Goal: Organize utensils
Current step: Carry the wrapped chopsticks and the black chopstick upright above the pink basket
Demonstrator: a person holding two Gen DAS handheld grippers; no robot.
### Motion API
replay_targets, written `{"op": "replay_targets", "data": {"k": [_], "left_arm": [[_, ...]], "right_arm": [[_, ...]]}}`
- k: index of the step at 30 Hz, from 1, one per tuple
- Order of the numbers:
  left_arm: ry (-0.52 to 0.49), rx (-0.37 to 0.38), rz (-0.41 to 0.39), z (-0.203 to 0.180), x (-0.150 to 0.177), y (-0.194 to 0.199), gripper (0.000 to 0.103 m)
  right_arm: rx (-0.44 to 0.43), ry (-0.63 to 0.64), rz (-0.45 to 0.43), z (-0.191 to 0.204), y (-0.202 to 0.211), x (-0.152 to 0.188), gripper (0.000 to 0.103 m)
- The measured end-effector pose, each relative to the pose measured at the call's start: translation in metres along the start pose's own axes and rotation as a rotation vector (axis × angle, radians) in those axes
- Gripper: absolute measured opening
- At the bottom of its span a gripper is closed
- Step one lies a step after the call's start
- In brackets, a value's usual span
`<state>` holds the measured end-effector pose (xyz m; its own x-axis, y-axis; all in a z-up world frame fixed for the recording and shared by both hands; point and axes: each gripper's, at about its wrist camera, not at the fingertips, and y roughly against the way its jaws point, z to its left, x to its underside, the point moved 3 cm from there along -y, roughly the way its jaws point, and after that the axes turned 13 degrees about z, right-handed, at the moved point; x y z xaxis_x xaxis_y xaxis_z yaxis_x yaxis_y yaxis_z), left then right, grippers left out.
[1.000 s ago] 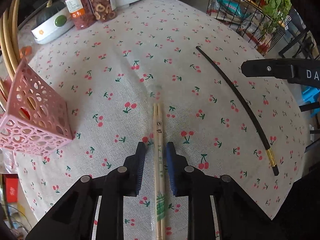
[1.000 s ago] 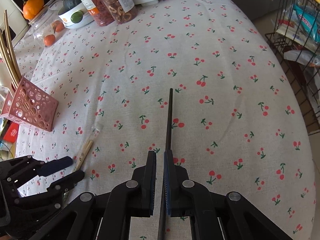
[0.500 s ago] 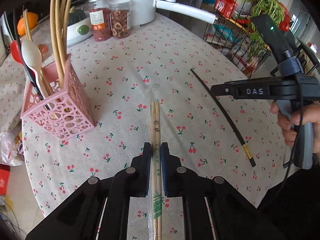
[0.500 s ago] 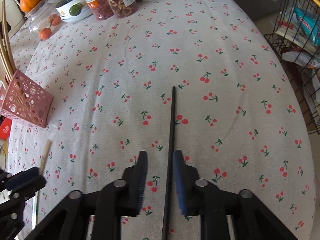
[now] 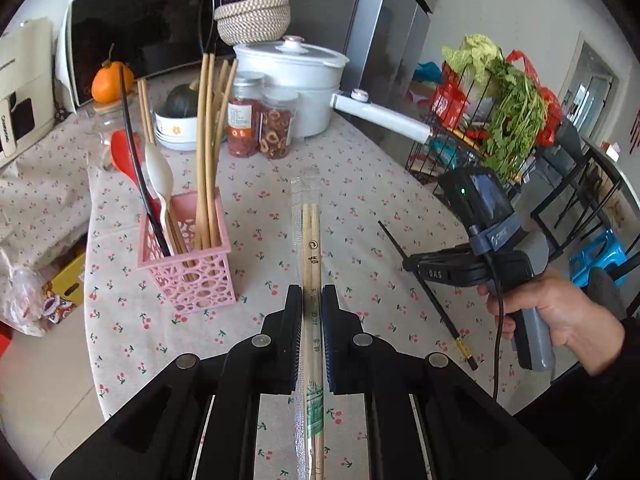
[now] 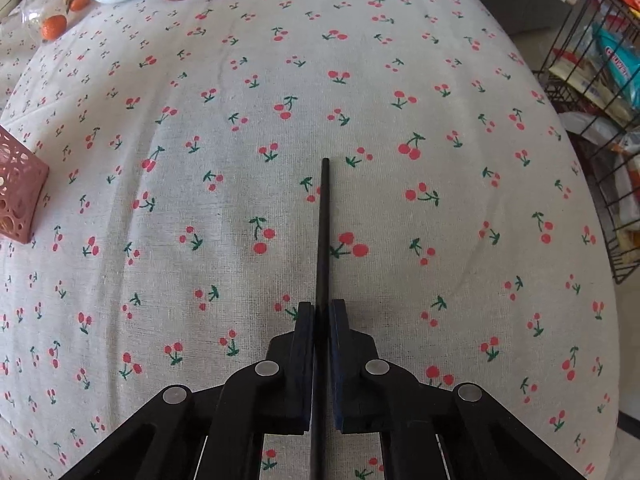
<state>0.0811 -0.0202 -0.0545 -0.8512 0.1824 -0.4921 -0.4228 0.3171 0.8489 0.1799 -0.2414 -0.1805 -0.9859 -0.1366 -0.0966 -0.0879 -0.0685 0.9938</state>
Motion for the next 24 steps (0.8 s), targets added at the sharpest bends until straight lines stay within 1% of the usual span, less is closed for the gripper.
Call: {"op": "replay_targets", "data": {"k": [3,8,12,15,17,19,22,24], "left_arm": [[0.034,-0.002,-0.114,0.008,-0.009,0.026,0.01],[0.081,-0.052,-0.325,0.024,-0.025,0.063,0.01],[0.114,-0.099,-0.496,0.037,-0.04,0.078,0.01],[0.146,-0.162,-0.619,0.048,-0.047,0.078,0.01],[0.173,-0.214,-0.665,0.057,-0.051,0.073,0.01],[0.211,-0.244,-0.691,0.068,-0.059,0.068,0.01],[0.262,-0.257,-0.694,0.084,-0.073,0.056,0.01],[0.273,-0.269,-0.688,0.091,-0.078,0.045,0.01]], "right_arm": [[-0.016,0.014,-0.088,0.008,0.025,0.004,0.005],[-0.103,0.071,-0.291,0.029,0.086,0.02,0.005],[-0.169,0.093,-0.424,0.046,0.12,0.023,0.005],[-0.191,0.107,-0.49,0.06,0.135,0.021,0.005],[-0.198,0.114,-0.526,0.068,0.141,0.02,0.005],[-0.211,0.119,-0.55,0.073,0.147,0.017,0.005],[-0.237,0.116,-0.564,0.08,0.151,0.011,0.005],[-0.244,0.114,-0.573,0.083,0.152,0.007,0.005]]}}
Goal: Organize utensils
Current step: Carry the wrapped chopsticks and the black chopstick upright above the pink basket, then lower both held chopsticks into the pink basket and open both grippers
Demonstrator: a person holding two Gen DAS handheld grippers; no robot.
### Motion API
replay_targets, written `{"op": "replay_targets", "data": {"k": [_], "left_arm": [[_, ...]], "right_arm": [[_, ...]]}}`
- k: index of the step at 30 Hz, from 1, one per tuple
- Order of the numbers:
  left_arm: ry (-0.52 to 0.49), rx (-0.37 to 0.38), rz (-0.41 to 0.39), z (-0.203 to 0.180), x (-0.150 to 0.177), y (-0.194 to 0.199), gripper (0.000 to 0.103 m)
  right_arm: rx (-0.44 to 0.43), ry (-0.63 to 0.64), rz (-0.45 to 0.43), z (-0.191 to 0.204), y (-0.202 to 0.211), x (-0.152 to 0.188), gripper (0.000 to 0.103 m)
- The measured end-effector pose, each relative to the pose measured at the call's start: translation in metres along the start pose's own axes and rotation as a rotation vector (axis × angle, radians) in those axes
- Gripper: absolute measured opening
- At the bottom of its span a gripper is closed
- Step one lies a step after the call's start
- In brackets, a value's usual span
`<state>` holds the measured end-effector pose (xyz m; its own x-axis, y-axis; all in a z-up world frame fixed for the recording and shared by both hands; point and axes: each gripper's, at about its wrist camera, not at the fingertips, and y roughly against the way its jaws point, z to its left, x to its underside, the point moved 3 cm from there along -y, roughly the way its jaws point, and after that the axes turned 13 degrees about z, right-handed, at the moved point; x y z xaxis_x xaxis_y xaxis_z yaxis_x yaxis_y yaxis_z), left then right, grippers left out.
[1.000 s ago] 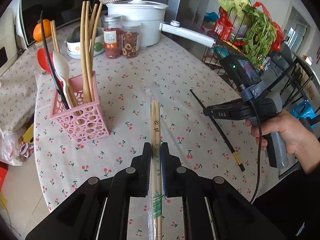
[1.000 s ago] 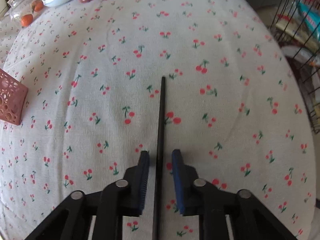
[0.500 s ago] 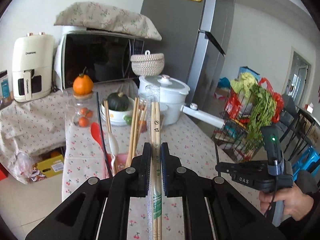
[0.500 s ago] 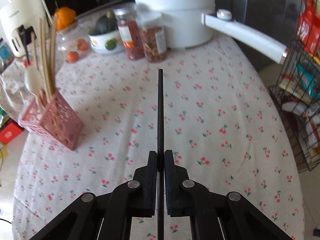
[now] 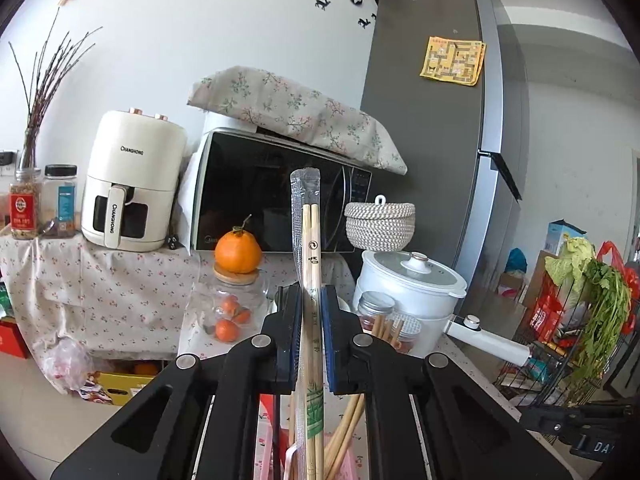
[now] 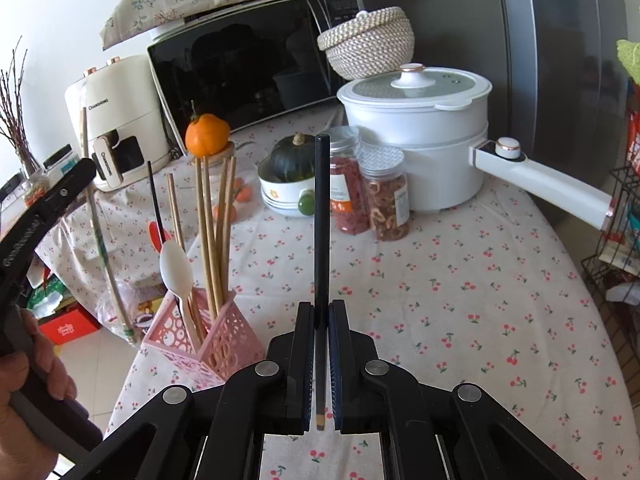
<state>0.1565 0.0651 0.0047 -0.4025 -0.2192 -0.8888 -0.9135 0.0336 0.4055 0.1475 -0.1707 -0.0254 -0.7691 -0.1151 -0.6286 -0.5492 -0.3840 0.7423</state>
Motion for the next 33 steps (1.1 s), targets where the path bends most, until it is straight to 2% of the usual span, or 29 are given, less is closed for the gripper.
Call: {"op": "replay_targets", "data": {"k": [8,14,16,18,20,22,25,27,30,33], "left_arm": [[-0.053,-0.044,-0.014,-0.002,0.015,-0.028,0.01],[-0.075,-0.049,0.053,-0.002,0.032,-0.028,0.013],[-0.08,-0.053,0.088,-0.002,0.035,-0.021,0.018],[-0.074,-0.045,0.128,-0.001,0.037,-0.012,0.04],[-0.064,-0.041,0.171,0.001,0.037,-0.002,0.052],[-0.05,-0.027,0.226,0.004,0.034,0.007,0.057],[-0.014,-0.048,0.296,0.013,0.031,0.025,0.063],[0.0,-0.079,0.351,0.02,0.032,0.037,0.074],[0.013,-0.091,0.467,0.032,0.045,0.05,0.081],[0.065,-0.073,0.565,0.046,0.064,0.053,0.082]], "right_arm": [[0.004,0.018,-0.023,0.007,-0.004,-0.006,0.005],[-0.006,0.016,-0.026,0.012,-0.005,-0.006,0.005],[-0.013,0.024,-0.042,0.015,0.001,-0.007,0.005],[-0.014,0.032,-0.06,0.018,0.008,-0.009,0.005],[-0.022,0.036,-0.075,0.023,0.015,-0.011,0.005],[-0.034,0.037,-0.092,0.028,0.024,-0.014,0.005],[-0.069,0.038,-0.129,0.035,0.04,-0.02,0.005],[-0.09,0.041,-0.157,0.042,0.05,-0.024,0.005],[-0.125,0.041,-0.193,0.051,0.059,-0.03,0.005],[-0.153,0.036,-0.212,0.061,0.06,-0.034,0.005]]}}
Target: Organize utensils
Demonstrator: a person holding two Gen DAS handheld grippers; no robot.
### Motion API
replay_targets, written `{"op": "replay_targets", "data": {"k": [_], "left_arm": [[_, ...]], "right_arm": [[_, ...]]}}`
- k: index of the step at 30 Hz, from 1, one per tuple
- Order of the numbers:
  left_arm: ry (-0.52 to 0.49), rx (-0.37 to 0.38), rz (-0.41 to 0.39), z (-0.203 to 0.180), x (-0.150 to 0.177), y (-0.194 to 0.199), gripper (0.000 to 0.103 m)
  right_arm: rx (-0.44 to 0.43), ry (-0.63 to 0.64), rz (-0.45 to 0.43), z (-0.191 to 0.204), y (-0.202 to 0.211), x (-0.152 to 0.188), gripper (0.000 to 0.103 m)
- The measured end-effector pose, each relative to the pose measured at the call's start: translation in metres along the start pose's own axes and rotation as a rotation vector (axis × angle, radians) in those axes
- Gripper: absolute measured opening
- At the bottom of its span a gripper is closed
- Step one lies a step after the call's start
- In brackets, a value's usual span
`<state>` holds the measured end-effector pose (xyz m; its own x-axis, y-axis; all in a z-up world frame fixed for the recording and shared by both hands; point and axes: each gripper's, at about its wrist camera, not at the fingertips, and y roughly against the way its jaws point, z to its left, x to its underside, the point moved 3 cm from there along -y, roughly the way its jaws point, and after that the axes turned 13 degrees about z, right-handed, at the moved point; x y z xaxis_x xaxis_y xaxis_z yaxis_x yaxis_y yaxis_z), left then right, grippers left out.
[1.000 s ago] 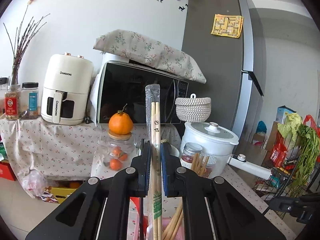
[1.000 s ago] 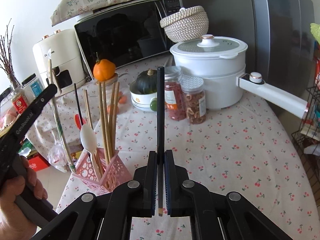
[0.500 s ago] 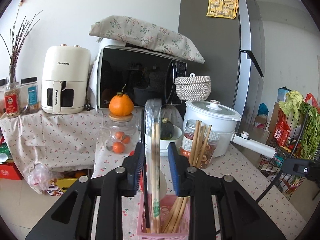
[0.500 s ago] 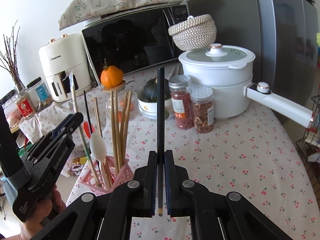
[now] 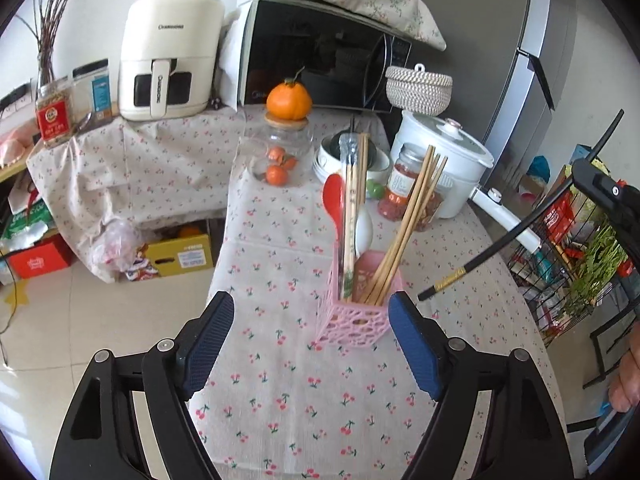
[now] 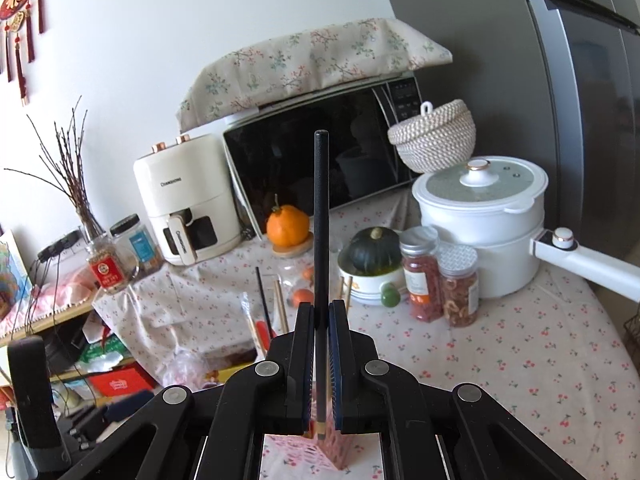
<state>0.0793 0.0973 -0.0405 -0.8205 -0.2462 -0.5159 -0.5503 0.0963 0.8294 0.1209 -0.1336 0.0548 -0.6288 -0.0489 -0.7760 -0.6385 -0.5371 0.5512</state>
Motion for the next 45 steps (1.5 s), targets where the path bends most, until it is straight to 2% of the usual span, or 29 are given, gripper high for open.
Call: {"op": "replay_targets", "data": {"k": [3,5,10,14,16,17,18,19,20,21,24,26,30,32,37,41,45], "left_arm": [[0.032,0.039,0.066,0.009,0.01,-0.009,0.082],[0.018,0.03,0.086,0.011,0.014,-0.012,0.082],[0.015,0.049,0.113,0.014,0.014,-0.016,0.082],[0.005,0.06,0.124,0.009,0.013,-0.017,0.082],[0.001,0.065,0.117,0.006,0.013,-0.014,0.082],[-0.005,0.061,0.12,0.004,0.013,-0.013,0.084],[-0.012,0.053,0.124,0.002,0.014,-0.011,0.088],[-0.017,0.049,0.124,0.0,0.014,-0.008,0.09],[-0.018,0.046,0.123,-0.002,0.015,-0.004,0.092],[-0.022,0.048,0.117,-0.006,0.015,0.001,0.095],[-0.064,0.039,0.08,-0.02,0.018,0.02,0.103],[-0.093,0.008,0.049,-0.031,0.022,0.033,0.103],[-0.129,-0.026,0.005,-0.048,0.036,0.057,0.103],[-0.137,-0.044,-0.017,-0.054,0.043,0.067,0.103],[-0.152,-0.106,-0.075,-0.067,0.057,0.086,0.103],[-0.156,-0.086,-0.09,-0.077,0.065,0.092,0.103],[-0.167,-0.084,-0.094,-0.087,0.071,0.091,0.103]], "right_arm": [[-0.011,-0.008,0.002,0.008,-0.011,-0.001,0.005],[-0.014,-0.008,0.012,0.013,-0.021,-0.001,0.005],[0.021,0.031,0.067,0.026,-0.053,0.003,0.005],[-0.002,0.03,0.123,0.03,-0.08,0.009,0.007],[-0.011,0.008,0.13,0.029,-0.084,0.009,0.012],[-0.018,0.001,0.131,0.029,-0.082,0.009,0.028],[-0.023,-0.006,0.125,0.029,-0.078,0.008,0.049],[-0.021,-0.013,0.115,0.028,-0.072,0.007,0.058],[-0.011,-0.018,0.104,0.027,-0.066,0.007,0.073],[0.003,-0.022,0.098,0.025,-0.059,0.007,0.082],[0.043,-0.029,0.108,0.019,-0.042,0.01,0.093],[0.093,-0.027,0.112,0.013,-0.028,0.015,0.103],[0.261,0.023,0.102,0.004,0.005,0.031,0.103],[0.316,0.036,0.11,-0.002,0.023,0.041,0.103],[0.386,0.02,0.09,-0.017,0.07,0.067,0.103],[0.44,0.019,0.061,-0.024,0.091,0.08,0.103],[0.44,0.046,0.067,-0.025,0.09,0.084,0.103]]}}
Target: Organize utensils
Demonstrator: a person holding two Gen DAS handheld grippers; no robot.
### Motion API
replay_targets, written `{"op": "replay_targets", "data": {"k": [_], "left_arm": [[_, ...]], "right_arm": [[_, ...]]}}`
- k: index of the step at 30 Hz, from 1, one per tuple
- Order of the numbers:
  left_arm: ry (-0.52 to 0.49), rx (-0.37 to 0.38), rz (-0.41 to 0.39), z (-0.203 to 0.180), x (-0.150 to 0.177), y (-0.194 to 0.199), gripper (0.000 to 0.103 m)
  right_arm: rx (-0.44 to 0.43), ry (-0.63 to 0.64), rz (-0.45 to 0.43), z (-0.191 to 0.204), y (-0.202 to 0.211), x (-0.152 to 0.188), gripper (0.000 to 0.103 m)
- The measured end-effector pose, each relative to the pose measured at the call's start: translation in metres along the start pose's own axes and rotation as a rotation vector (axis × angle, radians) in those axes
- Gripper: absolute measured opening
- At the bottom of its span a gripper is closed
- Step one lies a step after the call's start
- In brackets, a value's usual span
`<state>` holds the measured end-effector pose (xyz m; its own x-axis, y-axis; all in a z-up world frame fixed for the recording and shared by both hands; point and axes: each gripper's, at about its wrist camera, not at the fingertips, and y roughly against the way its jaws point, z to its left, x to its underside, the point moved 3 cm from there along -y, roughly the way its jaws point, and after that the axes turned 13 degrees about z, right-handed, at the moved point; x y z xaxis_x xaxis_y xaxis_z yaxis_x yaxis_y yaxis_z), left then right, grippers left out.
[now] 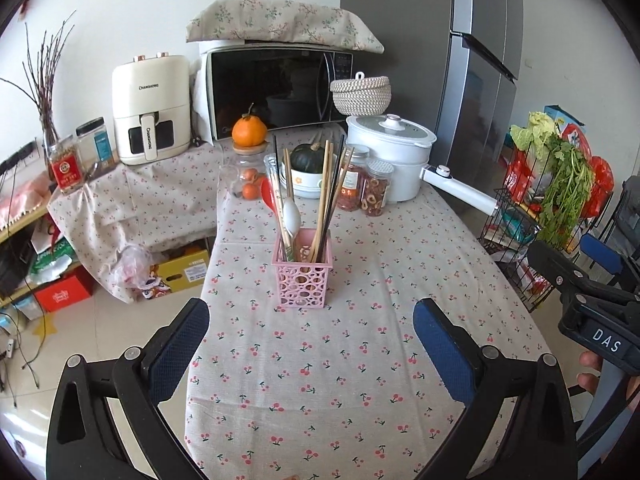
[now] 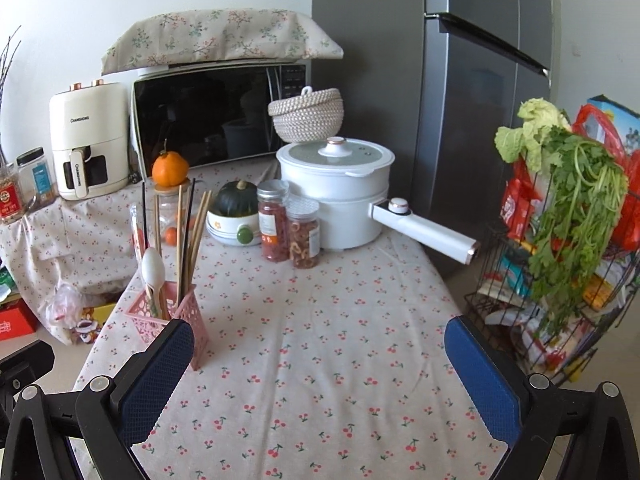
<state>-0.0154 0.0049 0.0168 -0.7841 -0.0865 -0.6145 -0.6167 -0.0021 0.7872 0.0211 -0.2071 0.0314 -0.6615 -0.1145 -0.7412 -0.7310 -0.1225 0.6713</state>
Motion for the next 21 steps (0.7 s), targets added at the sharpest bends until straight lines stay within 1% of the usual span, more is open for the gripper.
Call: {"op": "replay_targets", "data": {"k": [8,21], "left_arm": [[-0.001,-0.013,0.005,-0.004,0.0,-0.007,0.103],[0.001,-0.015,0.006,-0.002,0.0,-0.009,0.103]], "right_arm": [[-0.019,0.015,0.051,0.003,-0.015,0.008,0.103],[-0.013,-0.006,0.044,0.002,-0.012,0.007,0.103]]}}
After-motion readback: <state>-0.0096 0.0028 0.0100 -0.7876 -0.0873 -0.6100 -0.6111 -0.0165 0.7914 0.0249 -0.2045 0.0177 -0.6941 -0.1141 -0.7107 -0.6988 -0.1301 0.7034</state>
